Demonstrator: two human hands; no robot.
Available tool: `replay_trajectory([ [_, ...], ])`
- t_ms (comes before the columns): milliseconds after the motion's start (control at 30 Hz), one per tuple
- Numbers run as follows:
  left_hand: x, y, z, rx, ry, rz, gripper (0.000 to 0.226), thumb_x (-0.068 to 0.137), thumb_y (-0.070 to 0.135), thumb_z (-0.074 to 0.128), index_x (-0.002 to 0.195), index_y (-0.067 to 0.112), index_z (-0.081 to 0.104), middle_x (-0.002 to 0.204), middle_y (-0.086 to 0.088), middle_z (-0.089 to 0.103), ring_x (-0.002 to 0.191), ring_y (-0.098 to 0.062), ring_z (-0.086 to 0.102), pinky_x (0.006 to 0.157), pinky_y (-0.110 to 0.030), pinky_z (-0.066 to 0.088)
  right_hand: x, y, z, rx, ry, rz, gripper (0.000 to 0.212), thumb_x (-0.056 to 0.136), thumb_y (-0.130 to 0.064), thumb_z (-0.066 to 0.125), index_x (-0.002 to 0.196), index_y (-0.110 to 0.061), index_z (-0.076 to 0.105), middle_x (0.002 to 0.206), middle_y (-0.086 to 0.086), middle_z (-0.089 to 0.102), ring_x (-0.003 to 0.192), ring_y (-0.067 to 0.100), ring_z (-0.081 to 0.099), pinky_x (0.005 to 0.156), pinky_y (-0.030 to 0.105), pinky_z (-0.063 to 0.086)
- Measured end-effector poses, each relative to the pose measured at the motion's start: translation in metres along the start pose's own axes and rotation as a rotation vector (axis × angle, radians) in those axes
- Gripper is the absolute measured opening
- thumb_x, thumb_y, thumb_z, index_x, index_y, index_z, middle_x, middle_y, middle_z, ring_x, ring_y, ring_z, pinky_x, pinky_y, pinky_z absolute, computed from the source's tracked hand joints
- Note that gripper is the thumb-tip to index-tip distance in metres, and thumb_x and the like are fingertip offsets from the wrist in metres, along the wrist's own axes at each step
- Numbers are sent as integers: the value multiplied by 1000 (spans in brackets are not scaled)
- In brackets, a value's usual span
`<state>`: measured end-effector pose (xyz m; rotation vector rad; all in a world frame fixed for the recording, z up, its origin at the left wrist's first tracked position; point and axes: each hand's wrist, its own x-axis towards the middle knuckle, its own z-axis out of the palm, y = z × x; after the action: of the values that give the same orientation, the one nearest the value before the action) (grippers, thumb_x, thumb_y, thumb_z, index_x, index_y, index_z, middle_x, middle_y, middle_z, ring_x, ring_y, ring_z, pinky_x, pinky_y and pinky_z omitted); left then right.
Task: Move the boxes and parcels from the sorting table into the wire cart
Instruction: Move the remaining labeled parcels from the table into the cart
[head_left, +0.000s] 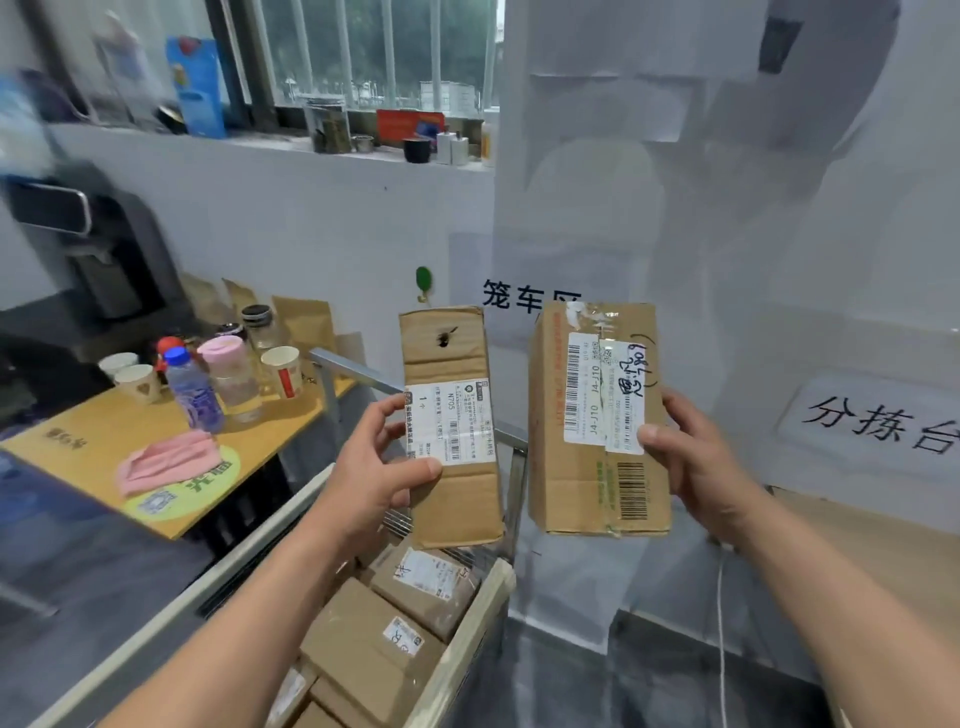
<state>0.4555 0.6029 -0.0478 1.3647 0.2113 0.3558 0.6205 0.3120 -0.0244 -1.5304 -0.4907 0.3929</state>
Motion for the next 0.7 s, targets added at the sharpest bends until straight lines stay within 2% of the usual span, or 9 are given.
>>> replay_trajectory([
  [67,-7,6,-28,-7,45,14,83,49,20,90,123,40,58,134,-9,58,110,-27,68,67,-35,59,9,-6,27,8,-31,-12,63,69,-32,71,130,-30,57,114,6,76,98,29,74,67,34,58],
  [133,-15,11,-52,-12,86,27,87,46,23,89,125,39,56,134,-10,58,110,-27,69,68,-35,60,17,-10,51,12,-65,-7,69,63,-37,75,129,-32,57,114,6,76,98,30,74,62,31,57],
  [300,-36,21,-102,-18,161,45,87,51,16,90,129,36,56,134,-11,60,106,-29,71,72,-39,60,37,-14,109,-4,-155,-4,86,56,-44,75,137,-29,53,115,8,76,100,32,73,61,31,57],
  [400,-53,27,-125,-15,246,57,85,47,20,88,124,38,57,128,-7,63,102,-22,73,69,-36,61,53,-10,140,-2,-234,-14,89,54,-43,76,138,-27,51,112,6,77,96,28,75,63,35,60],
  [500,-68,30,-144,1,332,74,82,56,8,84,129,31,54,124,6,64,96,-11,73,74,-37,63,71,-5,171,5,-307,-16,92,56,-42,77,141,-23,49,113,7,76,99,30,74,77,46,61],
  [567,-76,28,-157,10,385,69,80,58,9,83,129,32,55,124,7,65,97,-11,73,82,-40,62,84,1,190,7,-363,-4,94,56,-42,77,144,-23,48,116,7,76,102,31,73,85,51,57],
  [633,-84,25,-166,10,434,52,79,54,14,86,124,38,58,128,-1,64,103,-18,72,84,-42,61,98,11,208,10,-425,26,93,57,-42,77,143,-24,48,115,7,76,99,30,73,82,50,56],
  [700,-90,19,-175,14,508,39,75,57,11,84,121,41,60,129,-3,63,106,-19,71,80,-42,62,111,22,226,8,-493,57,88,59,-39,78,142,-25,49,115,6,76,95,27,74,69,41,58],
])
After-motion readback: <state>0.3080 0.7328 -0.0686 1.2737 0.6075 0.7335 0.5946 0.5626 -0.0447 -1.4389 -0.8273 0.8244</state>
